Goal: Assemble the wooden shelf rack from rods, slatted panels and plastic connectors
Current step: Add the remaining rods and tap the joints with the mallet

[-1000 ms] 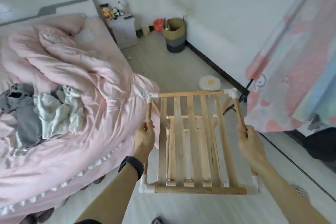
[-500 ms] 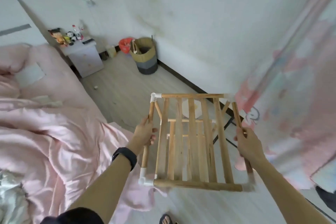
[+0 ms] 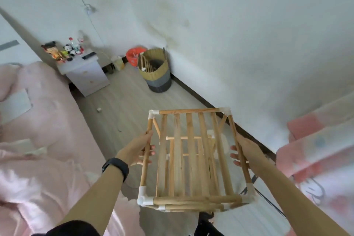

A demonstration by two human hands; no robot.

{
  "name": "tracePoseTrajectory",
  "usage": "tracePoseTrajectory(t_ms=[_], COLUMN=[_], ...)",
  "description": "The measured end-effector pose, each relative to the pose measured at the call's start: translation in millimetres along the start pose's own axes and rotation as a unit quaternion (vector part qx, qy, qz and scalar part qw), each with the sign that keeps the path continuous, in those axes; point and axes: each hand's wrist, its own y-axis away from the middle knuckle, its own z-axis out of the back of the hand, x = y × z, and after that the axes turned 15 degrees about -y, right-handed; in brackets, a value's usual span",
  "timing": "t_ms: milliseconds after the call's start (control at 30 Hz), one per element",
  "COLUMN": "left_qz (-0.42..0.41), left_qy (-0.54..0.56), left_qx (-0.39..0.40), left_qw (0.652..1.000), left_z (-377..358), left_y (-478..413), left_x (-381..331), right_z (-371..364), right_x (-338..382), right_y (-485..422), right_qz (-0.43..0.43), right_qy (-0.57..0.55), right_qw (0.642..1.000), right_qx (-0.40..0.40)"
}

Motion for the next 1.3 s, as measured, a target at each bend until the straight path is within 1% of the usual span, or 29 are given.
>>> tracePoseTrajectory(t_ms=[133, 267, 367, 467, 567, 667, 800, 900, 967, 1067, 1200, 1300], left_qz=[0.005, 0.002, 0.001, 0.002, 0.009, -0.009, -0.035, -0.055, -0.077, -0.094, -0.045, -0.024], left_qy=[0.006, 0.007, -0.004, -0.025, -0.072, -0.115, -0.196, -0.229, -0.257, -0.272, -0.291, -0.3], left_qx=[-0.016, -0.022, -0.024, -0.011, 0.004, 0.013, 0.032, 0.047, 0.062, 0.068, 0.07, 0.065], left_qw=[1.0, 1.0, 1.0, 1.0, 0.997, 0.993, 0.98, 0.971, 0.961, 0.955, 0.953, 0.952], left_z=[26, 51, 73, 94, 113, 124, 110, 87, 69, 43, 16, -3], left_y=[-42, -87, -137, -194, -250, -305, -362, -402, -430, -469, -523, -565], left_x=[-64, -127, -176, -228, -284, -342, -405, -442, -460, -479, -488, -486], right_z=[-38, -76, -105, -131, -156, -176, -187, -188, -187, -185, -181, -179], right_x=[56, 103, 131, 155, 180, 201, 209, 210, 207, 205, 184, 166], right_y=[-63, -121, -165, -208, -243, -276, -310, -343, -370, -411, -462, -500], right_qz=[-0.037, -0.043, -0.03, -0.023, -0.035, -0.045, -0.067, -0.086, -0.094, -0.095, -0.108, -0.106], right_qy=[0.003, 0.0, -0.01, -0.033, -0.065, -0.111, -0.176, -0.217, -0.258, -0.275, -0.298, -0.308], right_qw=[0.999, 0.999, 0.999, 0.999, 0.995, 0.989, 0.971, 0.954, 0.936, 0.921, 0.895, 0.876], right_qx=[0.007, 0.003, -0.007, -0.027, -0.066, -0.092, -0.144, -0.189, -0.219, -0.26, -0.314, -0.355])
